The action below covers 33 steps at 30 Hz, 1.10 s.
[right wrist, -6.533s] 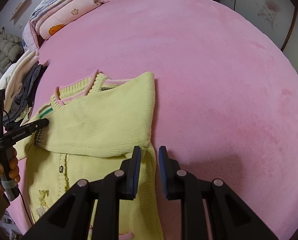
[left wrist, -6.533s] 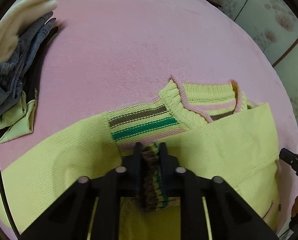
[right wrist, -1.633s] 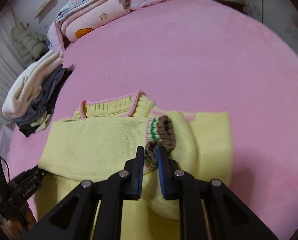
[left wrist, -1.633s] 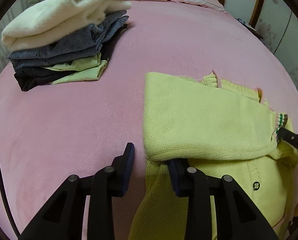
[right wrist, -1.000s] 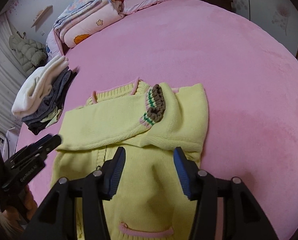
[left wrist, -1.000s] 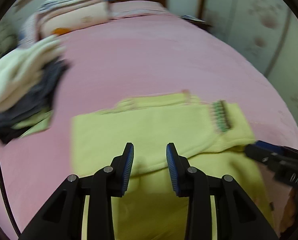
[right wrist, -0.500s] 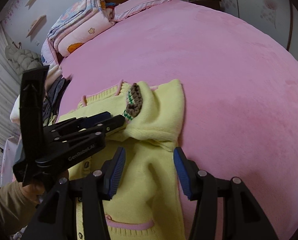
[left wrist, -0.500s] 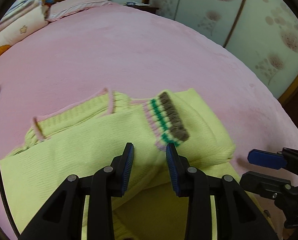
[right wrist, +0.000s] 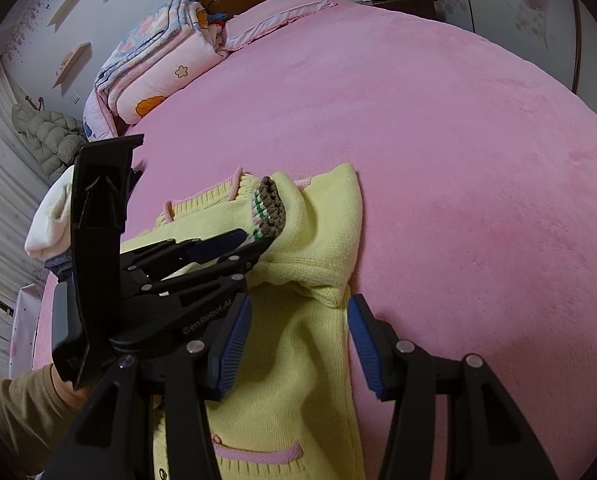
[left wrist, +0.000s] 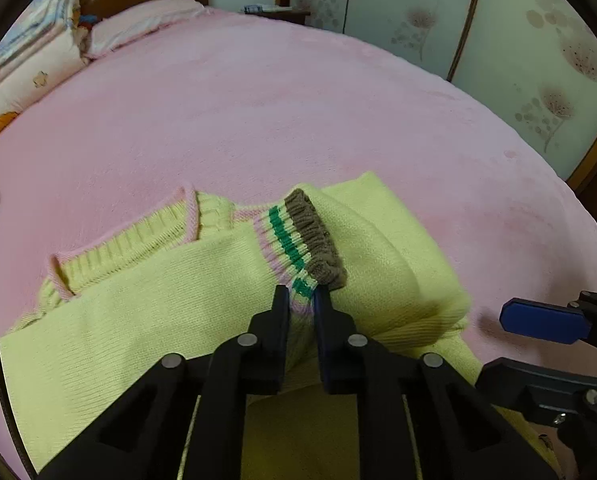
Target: Fold large clothes
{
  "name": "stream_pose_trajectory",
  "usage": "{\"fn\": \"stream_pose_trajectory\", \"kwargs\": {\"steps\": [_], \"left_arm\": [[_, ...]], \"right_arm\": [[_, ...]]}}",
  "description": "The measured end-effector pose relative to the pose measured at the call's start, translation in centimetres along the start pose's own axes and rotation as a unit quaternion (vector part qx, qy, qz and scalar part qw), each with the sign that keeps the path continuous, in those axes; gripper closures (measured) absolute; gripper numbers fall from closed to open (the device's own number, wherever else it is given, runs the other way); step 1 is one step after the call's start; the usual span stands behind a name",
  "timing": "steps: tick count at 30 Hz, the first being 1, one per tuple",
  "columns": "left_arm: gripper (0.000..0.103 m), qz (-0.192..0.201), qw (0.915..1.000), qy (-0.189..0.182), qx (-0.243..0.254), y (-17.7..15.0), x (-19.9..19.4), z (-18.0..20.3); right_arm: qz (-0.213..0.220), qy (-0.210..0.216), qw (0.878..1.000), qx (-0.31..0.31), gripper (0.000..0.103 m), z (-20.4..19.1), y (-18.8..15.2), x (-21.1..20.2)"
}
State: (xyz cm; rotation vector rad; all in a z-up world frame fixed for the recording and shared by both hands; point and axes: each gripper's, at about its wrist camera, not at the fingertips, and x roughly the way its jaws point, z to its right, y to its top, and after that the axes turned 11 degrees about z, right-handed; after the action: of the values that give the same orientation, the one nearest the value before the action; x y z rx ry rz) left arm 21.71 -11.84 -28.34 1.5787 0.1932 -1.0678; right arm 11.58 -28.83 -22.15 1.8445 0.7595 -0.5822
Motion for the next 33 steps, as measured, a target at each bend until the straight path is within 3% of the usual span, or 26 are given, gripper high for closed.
{"fn": "stream_pose_trajectory", "kwargs": {"steps": [6, 13, 19, 23, 28, 33], "left_arm": [[0.097, 0.049, 0.9943, 0.0, -0.094, 1.4, -3.0, -2.7], [0.097, 0.122, 0.9748, 0.036, -0.183, 3.1, -10.5, -8.1], [0.097, 0.149, 0.9603, 0.095, -0.216, 2.6, -15.8, -13.1], [0.097, 0.151, 0.9489, 0.135, -0.242, 1.4, -17.2, -15.9], [0.097, 0.172, 0.9346, 0.159, -0.268, 0.7, -19.6, -18.4], [0.097, 0.203, 0.927, 0.163, -0.27, 1.7, -21.8, -20.0]], "right_arm": [[0.007, 0.002, 1.0, -0.022, 0.053, -0.9, 0.1, -0.2], [0.019, 0.008, 0.997, -0.076, 0.053, -4.1, 0.9, 0.8], [0.011, 0.04, 0.992, -0.115, 0.053, -8.1, 1.0, 4.1], [-0.002, 0.059, 0.988, -0.143, 0.056, -11.2, 0.7, 6.6], [-0.022, 0.066, 0.98, -0.187, 0.057, -14.5, -0.4, 9.8], [-0.024, 0.065, 0.971, -0.231, 0.058, -17.2, -1.3, 11.4]]}}
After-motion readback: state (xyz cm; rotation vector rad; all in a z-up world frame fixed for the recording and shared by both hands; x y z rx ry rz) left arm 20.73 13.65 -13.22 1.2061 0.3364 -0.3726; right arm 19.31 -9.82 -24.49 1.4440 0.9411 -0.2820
